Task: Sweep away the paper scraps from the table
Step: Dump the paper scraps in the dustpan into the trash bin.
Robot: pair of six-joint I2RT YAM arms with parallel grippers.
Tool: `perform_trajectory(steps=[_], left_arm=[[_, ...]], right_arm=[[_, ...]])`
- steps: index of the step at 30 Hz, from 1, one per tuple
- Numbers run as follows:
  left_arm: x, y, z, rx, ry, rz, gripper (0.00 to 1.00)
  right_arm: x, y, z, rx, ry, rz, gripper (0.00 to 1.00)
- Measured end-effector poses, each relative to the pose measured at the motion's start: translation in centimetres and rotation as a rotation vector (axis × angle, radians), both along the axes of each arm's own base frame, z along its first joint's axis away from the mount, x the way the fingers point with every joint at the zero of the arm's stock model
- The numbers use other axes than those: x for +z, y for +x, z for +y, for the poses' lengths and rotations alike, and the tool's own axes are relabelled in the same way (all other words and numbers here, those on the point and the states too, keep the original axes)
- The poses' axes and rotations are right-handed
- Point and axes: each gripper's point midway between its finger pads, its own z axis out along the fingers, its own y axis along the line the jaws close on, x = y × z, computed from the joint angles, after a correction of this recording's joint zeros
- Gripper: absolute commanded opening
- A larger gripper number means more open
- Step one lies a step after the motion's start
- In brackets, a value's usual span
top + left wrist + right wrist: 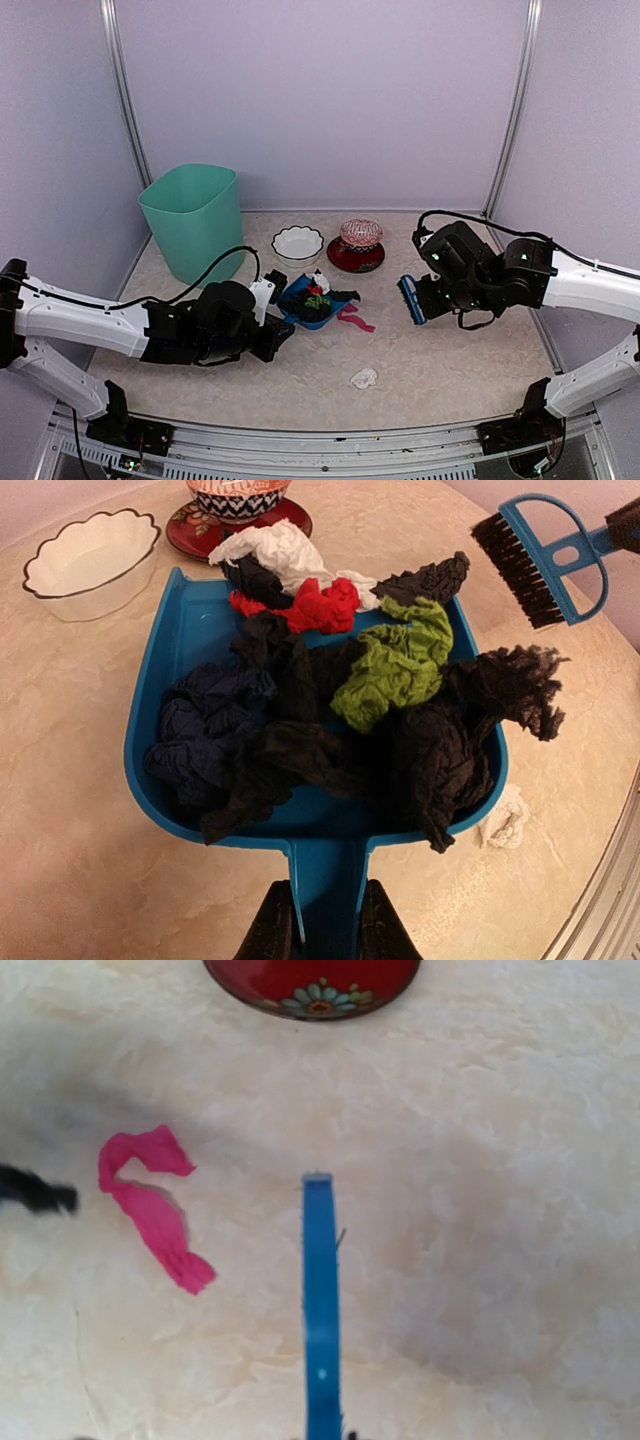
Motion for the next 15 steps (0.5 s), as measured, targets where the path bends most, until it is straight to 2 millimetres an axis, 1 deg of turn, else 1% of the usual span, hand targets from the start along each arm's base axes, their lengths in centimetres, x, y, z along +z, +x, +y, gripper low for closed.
perform_trajectory(steps=[4,8,15], left_arm=[[1.6,1.1,1.1,0.037,0.006,-0.014,0.00],[4.1,2.4,2.0,0.074,0.005,-0.039,0.00],[10.0,4.9,3.8,0.147,-0.012,-0.096,0.00]], right_arm=[[-0.6,0.4,-0.5,-0.019,0.023,0.008,0.00],[-1.2,0.7,-0.7,-0.024,0.035,0.017,0.00],[-1.1,1.5,-0.4,-0.019,0.063,0.006,0.00]])
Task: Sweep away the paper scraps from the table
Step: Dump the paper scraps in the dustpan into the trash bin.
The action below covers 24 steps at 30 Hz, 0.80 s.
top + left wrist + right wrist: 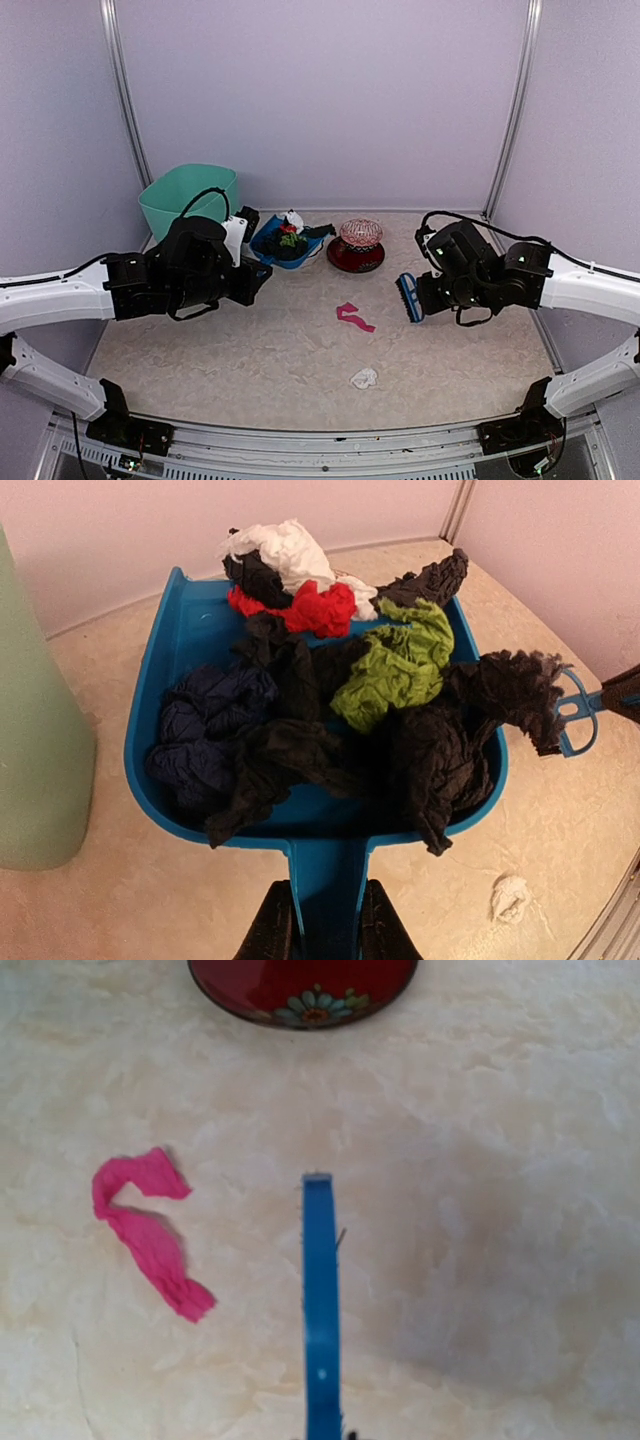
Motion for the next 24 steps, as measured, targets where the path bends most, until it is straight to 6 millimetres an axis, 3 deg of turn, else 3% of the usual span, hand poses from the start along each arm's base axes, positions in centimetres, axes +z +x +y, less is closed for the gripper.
perform_trajectory(steps=[14,18,24], left_arm=[[10.3,5.7,5.6,0.175,-0.047,-0.081,0.00],[11.7,7.0,7.7,0.223,-0.067,-0.070,0.00],[12.0,8.4,10.8,0.287,-0.121,-0.014,0.00]], right_arm=[[-0.9,1.6,1.2,0.046,-0.018,-0.011,0.00],[-0.9,2.0,1.3,0.055,-0.019,-0.019,0.00],[-0.8,2.2,1.5,0.070,-0.016,-0.025,0.00]])
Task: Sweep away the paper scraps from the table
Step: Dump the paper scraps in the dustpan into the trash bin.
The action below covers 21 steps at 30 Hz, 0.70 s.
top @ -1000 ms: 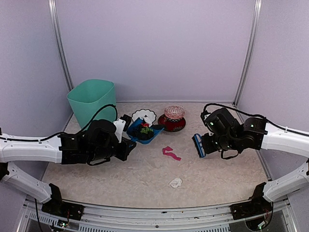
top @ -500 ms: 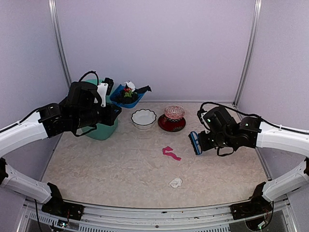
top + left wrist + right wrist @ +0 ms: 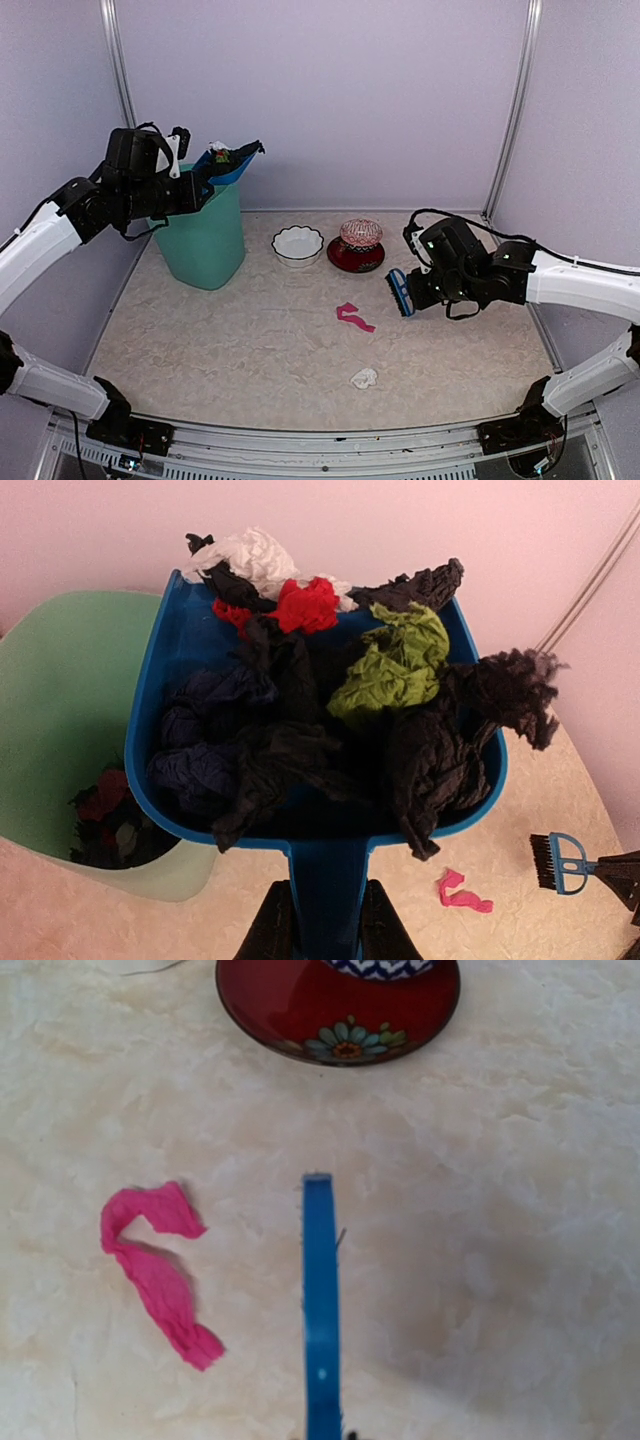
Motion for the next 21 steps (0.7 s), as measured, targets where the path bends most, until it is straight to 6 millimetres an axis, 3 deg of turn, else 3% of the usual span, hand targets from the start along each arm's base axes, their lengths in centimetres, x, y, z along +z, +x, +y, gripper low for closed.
perform_trajectory(steps=[11,17,21], left_arm=[[-0.9,1.7,4.5,0.053,-0.248,0.152,0.00],[-2.2,2.5,7.5,0.058,-0.491,0.231,0.00],[-3.7,2.5,7.6,0.012,-0.687,0.304,0.00]], right_arm=[[-0.1,0.3,0.3,0.015,0.004,0.001,0.00],[-0.1,0.4,0.3,0.014,0.006,0.002,0.00],[-0.2,0.4,0.2,0.011,0.008,0.003,0.00]])
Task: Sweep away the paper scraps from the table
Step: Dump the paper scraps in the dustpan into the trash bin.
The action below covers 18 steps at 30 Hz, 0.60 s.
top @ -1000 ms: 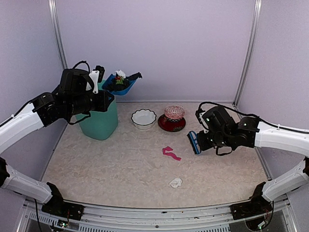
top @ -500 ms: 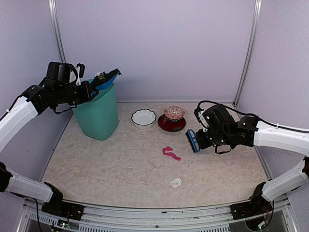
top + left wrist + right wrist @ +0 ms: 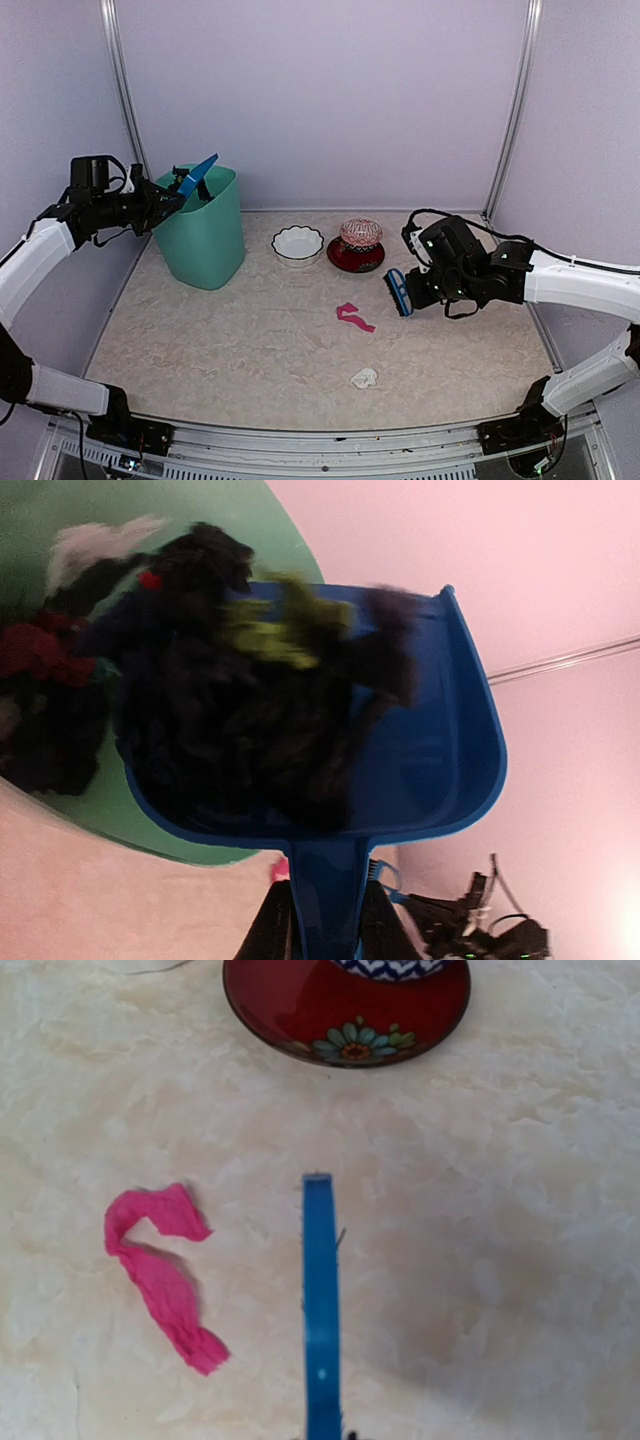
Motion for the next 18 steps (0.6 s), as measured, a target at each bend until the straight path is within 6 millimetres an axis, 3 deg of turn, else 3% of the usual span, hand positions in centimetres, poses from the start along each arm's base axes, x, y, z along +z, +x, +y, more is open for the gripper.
perform_trajectory(steps=[5,11,18], left_arm=[[0.0,-0.4,-1.1,-0.067,-0.209,0.033,0.01],[3.4,-0.4,-1.8,-0.128,-0.411,-0.040,0.00],[5.8,-0.9,-1.7,-0.138,-0.589,-0.050,0.00]], right_arm=[[-0.6,-0.2,-0.2,-0.004,-0.002,0.013,0.00],[-1.0,-0.4,-0.3,-0.013,0.007,0.024,0.00],[-0.8,-0.6,-0.2,-0.011,0.027,0.023,0.00]])
